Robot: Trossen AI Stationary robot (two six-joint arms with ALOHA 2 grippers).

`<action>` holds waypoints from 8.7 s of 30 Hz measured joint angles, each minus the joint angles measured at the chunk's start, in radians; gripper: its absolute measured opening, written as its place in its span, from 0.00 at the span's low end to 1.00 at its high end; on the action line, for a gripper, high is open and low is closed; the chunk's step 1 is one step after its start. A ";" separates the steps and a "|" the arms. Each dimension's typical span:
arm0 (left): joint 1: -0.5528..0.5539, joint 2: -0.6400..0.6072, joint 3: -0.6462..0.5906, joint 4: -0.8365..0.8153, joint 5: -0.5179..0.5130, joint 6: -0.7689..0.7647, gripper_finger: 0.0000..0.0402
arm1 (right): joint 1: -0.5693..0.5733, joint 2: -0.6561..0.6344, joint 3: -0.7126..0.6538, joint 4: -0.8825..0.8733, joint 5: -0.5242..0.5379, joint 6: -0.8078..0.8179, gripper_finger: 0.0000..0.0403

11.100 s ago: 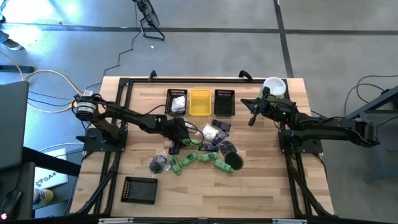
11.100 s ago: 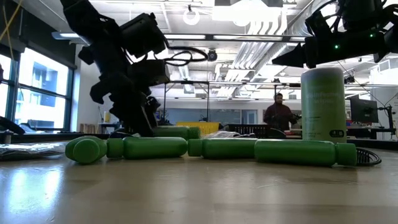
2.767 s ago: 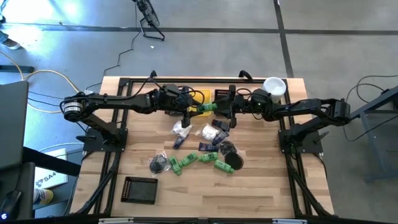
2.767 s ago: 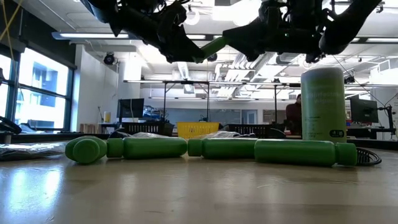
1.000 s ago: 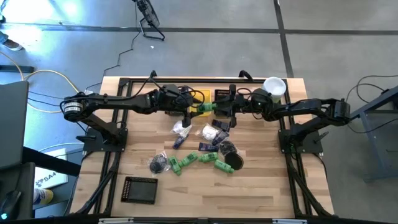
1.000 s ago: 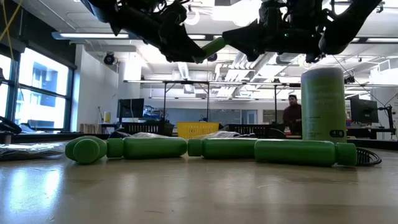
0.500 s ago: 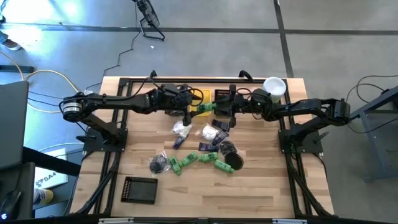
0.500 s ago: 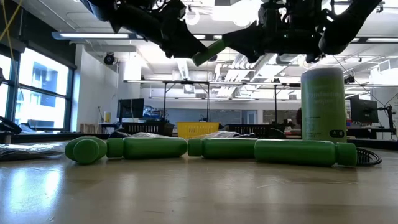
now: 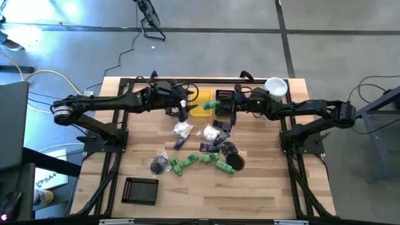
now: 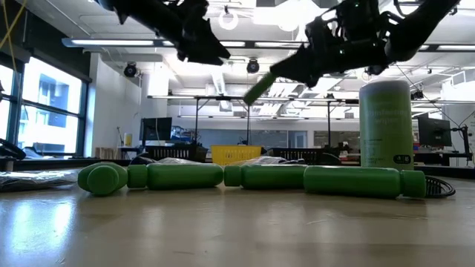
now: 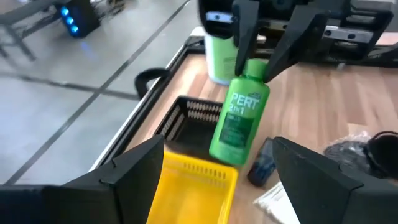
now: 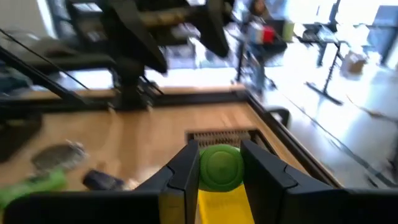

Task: Pick & Place Travel size toiletries
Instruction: Put the green shampoo bottle into the top right black bin, then put the blue shave cream bottle into the yellow bin

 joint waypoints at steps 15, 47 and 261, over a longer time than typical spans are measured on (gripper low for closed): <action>0.000 0.003 0.000 -0.023 -0.039 -0.036 0.73 | -0.003 -0.066 0.000 -0.309 0.463 0.001 0.23; 0.000 0.003 -0.001 -0.022 -0.038 -0.039 0.72 | 0.012 0.099 0.000 -0.312 0.607 -0.026 0.27; -0.014 -0.327 -0.503 0.351 0.182 0.042 0.00 | 0.286 0.305 0.201 -0.735 0.006 -0.206 0.27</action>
